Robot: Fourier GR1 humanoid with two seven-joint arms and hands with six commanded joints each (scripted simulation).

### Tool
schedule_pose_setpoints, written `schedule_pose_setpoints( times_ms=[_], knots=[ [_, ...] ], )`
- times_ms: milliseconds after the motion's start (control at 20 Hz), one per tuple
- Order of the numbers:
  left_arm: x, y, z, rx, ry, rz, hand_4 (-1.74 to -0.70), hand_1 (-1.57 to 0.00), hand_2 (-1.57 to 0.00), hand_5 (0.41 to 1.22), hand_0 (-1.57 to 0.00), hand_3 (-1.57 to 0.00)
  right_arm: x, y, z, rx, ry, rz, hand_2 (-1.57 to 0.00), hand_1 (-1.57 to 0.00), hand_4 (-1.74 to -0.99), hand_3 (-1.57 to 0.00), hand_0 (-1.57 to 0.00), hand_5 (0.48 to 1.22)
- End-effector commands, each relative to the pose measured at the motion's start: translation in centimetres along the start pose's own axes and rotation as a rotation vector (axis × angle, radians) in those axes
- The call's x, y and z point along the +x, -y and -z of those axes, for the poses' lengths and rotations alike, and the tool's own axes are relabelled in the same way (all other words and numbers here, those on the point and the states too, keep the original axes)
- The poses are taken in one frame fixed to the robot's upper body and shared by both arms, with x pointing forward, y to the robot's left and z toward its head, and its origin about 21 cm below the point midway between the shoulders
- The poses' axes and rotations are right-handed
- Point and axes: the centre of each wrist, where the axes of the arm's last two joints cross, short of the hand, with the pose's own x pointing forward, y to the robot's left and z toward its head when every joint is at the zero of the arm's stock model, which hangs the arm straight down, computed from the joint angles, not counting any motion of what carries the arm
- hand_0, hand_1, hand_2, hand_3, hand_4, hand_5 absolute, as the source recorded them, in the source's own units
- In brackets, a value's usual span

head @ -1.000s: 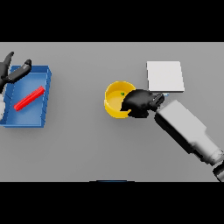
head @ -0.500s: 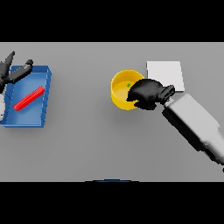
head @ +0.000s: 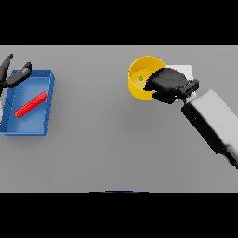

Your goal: Pick up the red beaker and tilt it to pour out 1 green nut into yellow bowl. Pick up the yellow bowl and place it on the metallic measuring scale.

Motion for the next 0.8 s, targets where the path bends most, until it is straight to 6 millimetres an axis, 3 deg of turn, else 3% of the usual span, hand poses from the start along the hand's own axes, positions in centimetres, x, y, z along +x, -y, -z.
schedule_pose_setpoints(
  times_ms=[0, 400, 600, 750],
  knots=[
    [0.4, -0.1, -0.2, -0.001, -0.002, 0.002, -0.83, 0.00, 0.00, 0.733, 0.00, 0.00, -1.0, 0.0, -0.2, -0.017, -0.024, 0.001, -1.53, -1.57, -1.741, -1.16, -1.56, 1.221],
    [0.7, 0.4, -0.8, 0.000, -0.019, -0.012, -0.85, 0.00, 0.00, 0.761, 0.00, 0.00, -6.5, -0.6, 0.0, -0.061, -0.198, 0.051, -1.55, -1.57, -1.741, -1.15, -1.57, 1.221],
    [0.5, 0.0, -1.3, 0.009, -0.039, -0.009, -0.86, 0.00, 0.00, 0.779, 0.00, 0.00, -8.5, -1.9, 0.2, -0.063, -0.241, 0.085, -1.50, -1.57, -1.741, -1.18, -1.57, 1.221],
    [1.0, 0.5, -1.0, 0.003, -0.042, -0.001, -0.86, 0.00, 0.00, 0.797, 0.00, 0.00, -9.6, -3.3, 0.6, -0.051, -0.264, 0.106, -1.43, -1.57, -1.741, -1.29, -1.57, 1.221]
  ],
)
